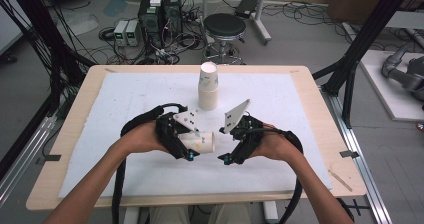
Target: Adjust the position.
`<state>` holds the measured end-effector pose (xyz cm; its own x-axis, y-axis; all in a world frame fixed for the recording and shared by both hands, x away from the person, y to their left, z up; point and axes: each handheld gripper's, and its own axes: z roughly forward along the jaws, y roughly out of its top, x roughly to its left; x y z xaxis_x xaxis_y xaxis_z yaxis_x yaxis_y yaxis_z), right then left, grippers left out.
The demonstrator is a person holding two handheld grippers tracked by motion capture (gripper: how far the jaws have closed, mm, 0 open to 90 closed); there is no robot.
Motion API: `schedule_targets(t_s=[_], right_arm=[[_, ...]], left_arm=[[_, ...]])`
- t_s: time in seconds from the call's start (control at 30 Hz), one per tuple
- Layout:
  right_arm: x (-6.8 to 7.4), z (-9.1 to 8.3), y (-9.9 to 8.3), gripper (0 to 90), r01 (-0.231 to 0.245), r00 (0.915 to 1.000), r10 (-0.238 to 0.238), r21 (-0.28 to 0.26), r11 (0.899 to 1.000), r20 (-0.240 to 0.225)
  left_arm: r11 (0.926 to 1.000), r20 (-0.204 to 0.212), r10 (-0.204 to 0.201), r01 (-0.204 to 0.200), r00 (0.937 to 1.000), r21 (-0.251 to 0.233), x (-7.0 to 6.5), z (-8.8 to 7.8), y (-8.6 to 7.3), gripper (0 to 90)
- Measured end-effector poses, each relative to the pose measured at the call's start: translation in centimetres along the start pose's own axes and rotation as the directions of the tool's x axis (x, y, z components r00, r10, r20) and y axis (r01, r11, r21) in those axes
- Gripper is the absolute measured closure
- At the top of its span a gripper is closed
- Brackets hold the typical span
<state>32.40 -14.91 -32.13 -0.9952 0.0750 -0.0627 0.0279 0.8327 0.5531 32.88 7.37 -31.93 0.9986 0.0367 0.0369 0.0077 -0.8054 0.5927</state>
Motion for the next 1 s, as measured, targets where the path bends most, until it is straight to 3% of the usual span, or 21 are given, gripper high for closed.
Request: schedule_targets(t_s=[0.27, 0.7, 0.83, 1.0], right_arm=[[0.0, 0.4, 0.6, 16.3, 0.012, 0.9999, -0.012, 0.001, 1.000, 0.001], [0.1, 0.7, 1.0, 16.8, 0.015, 0.9999, -0.015, -0.013, 1.000, -0.003], [0.2, 0.8, 1.1, 35.8, 0.019, 0.9997, -0.019, -0.008, 1.000, -0.017], [0.1, 0.9, 1.2, 37.6, 0.019, 0.9998, -0.019, 0.003, 1.000, -0.007]], left_arm=[[0.9996, 0.003, 0.022, -0.022, 0.9998, 0.020, 0.0, 0.6, 0.9, 30.8], [0.9990, 0.009, 0.019, -0.019, 0.9998, 0.040, 0.0, 0.9, 1.1, 30.7], [0.9991, 0.013, 0.017, -0.018, 0.9998, 0.038, 0.0, 1.0, 1.1, 30.5], [0.9993, 0.010, 0.013, -0.014, 0.9999, 0.034, 0.2, 1.1, 0.9, 30.5]])
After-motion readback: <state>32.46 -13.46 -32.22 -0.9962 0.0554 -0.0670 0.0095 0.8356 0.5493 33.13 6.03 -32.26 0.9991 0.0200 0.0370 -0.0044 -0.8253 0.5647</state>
